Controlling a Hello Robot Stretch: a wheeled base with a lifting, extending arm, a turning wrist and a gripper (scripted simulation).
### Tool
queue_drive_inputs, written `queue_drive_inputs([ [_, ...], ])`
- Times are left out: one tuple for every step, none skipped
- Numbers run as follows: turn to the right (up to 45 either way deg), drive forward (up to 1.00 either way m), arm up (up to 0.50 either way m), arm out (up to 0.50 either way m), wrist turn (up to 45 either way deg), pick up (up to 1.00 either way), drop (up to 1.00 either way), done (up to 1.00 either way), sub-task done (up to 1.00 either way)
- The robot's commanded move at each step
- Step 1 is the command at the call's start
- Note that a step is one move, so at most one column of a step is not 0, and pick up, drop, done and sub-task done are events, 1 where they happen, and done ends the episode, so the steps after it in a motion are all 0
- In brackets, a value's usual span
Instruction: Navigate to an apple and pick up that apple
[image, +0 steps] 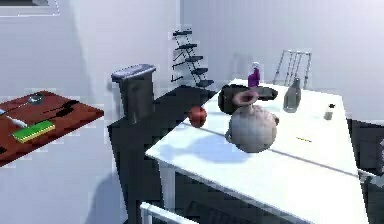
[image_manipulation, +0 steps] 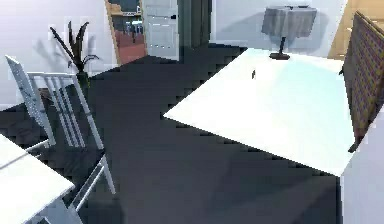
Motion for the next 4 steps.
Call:
queue_drive_inputs([
  [-45.0, 0.0, 0.0, 0.0, 0.0, 0.0, 0.0, 0.0, 0.0],
  [-12.0, 0.0, 0.0, 0.0, 0.0, 0.0, 0.0, 0.0, 0.0],
  [0.0, 0.3, 0.0, 0.0, 0.0, 0.0, 0.0, 0.0, 0.0],
  [-15.0, 0.0, 0.0, 0.0, 0.0, 0.0, 0.0, 0.0, 0.0],
])
